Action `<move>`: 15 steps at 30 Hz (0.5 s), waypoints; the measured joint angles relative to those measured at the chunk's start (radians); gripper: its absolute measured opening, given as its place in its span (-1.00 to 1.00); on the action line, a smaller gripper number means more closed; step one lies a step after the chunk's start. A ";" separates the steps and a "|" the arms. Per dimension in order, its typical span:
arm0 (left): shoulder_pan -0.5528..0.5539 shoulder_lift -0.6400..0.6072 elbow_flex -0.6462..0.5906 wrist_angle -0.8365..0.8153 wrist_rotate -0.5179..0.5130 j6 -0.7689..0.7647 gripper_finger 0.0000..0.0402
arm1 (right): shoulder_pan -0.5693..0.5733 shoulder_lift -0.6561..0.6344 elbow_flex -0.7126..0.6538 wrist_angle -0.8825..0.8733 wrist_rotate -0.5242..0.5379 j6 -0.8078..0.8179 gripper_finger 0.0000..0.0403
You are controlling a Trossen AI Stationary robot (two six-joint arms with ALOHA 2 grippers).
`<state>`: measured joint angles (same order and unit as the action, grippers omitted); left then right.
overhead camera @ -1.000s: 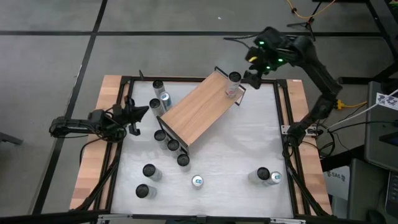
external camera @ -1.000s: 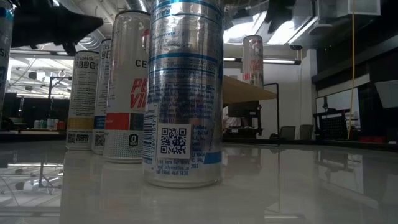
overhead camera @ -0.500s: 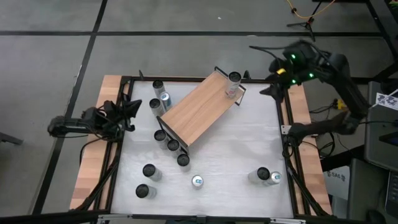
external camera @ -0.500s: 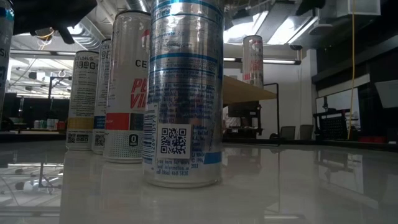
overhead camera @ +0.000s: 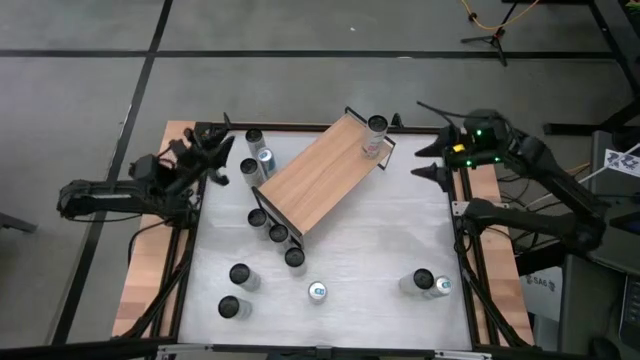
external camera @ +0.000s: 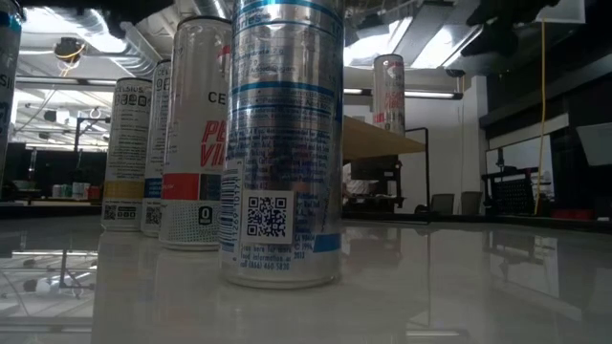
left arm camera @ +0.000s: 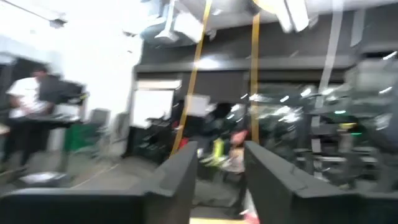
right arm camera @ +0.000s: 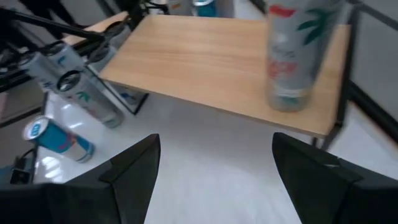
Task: Place canned beverage on shelf
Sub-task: Put the white-pink soda can on the shelf aligned with the other white-pink soda can
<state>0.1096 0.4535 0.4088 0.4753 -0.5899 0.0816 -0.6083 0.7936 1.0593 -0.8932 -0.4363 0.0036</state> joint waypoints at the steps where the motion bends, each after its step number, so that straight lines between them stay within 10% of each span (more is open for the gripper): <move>1: 0.013 0.033 0.040 -0.036 -0.020 -0.001 -0.20 | 0.000 -0.005 -0.023 0.021 -0.012 0.000 0.51; 10: 0.142 0.323 0.413 -0.357 -0.231 -0.046 0.36 | 0.000 -0.002 -0.103 0.040 -0.028 -0.011 0.51; 15: 0.227 0.434 0.566 -0.480 -0.183 -0.058 0.41 | 0.000 -0.002 -0.106 0.037 -0.028 -0.012 0.51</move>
<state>0.3368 0.8872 0.9746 -0.0051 -0.7727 0.0233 -0.6083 0.7918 0.9535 -0.8562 -0.4642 -0.0079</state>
